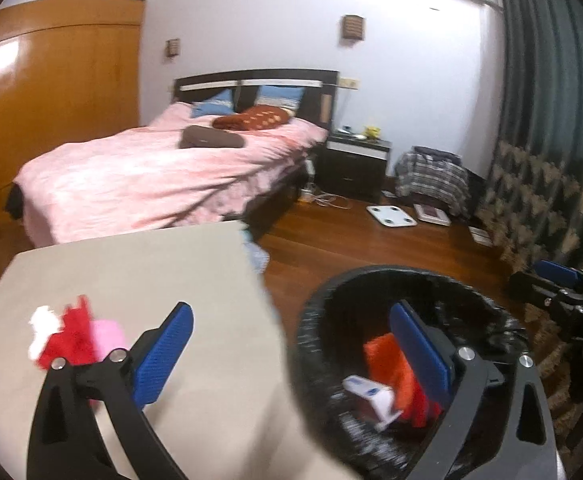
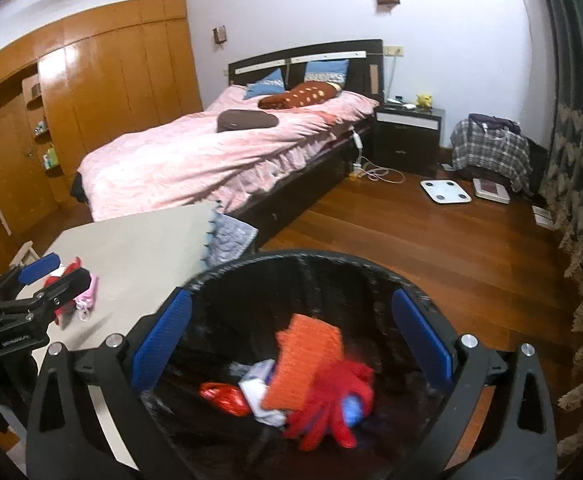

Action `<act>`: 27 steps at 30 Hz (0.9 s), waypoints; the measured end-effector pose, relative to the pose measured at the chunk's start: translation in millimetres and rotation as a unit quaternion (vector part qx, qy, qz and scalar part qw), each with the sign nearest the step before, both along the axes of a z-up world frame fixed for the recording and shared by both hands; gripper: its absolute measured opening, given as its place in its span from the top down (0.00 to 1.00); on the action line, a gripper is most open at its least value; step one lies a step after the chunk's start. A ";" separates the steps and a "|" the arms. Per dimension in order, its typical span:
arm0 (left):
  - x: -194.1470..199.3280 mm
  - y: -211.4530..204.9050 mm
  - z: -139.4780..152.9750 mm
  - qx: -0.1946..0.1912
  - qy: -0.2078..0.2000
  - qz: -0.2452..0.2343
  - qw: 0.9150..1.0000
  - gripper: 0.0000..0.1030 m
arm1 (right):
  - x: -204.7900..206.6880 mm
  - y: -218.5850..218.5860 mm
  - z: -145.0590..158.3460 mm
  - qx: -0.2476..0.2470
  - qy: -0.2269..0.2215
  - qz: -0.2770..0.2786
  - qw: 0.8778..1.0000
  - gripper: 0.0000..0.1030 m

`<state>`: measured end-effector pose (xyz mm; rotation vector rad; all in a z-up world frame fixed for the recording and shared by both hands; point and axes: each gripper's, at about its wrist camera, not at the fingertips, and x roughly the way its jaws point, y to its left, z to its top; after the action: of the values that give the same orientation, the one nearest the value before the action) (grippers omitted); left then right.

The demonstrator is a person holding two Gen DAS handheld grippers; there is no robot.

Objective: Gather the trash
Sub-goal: 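Grasp the pink mesh bag with the right gripper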

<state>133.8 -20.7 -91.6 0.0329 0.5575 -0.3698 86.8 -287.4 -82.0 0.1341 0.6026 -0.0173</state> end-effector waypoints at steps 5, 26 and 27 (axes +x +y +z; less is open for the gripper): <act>-3.9 47.2 -2.8 0.011 -0.008 0.052 0.999 0.06 | 15.6 40.1 -1.9 0.004 0.000 0.035 0.999 0.05; 12.8 209.4 -42.8 0.041 0.002 0.213 0.976 0.06 | 106.6 211.2 -31.4 -0.012 0.014 0.158 0.987 0.05; 15.6 212.8 -45.0 0.040 0.005 0.216 0.976 0.06 | 112.3 219.4 -35.8 -0.014 0.018 0.163 0.986 0.05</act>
<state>149.4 192.1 -136.6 -0.0127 0.5732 0.0765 199.1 -68.0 -117.8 0.0066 0.6549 0.2903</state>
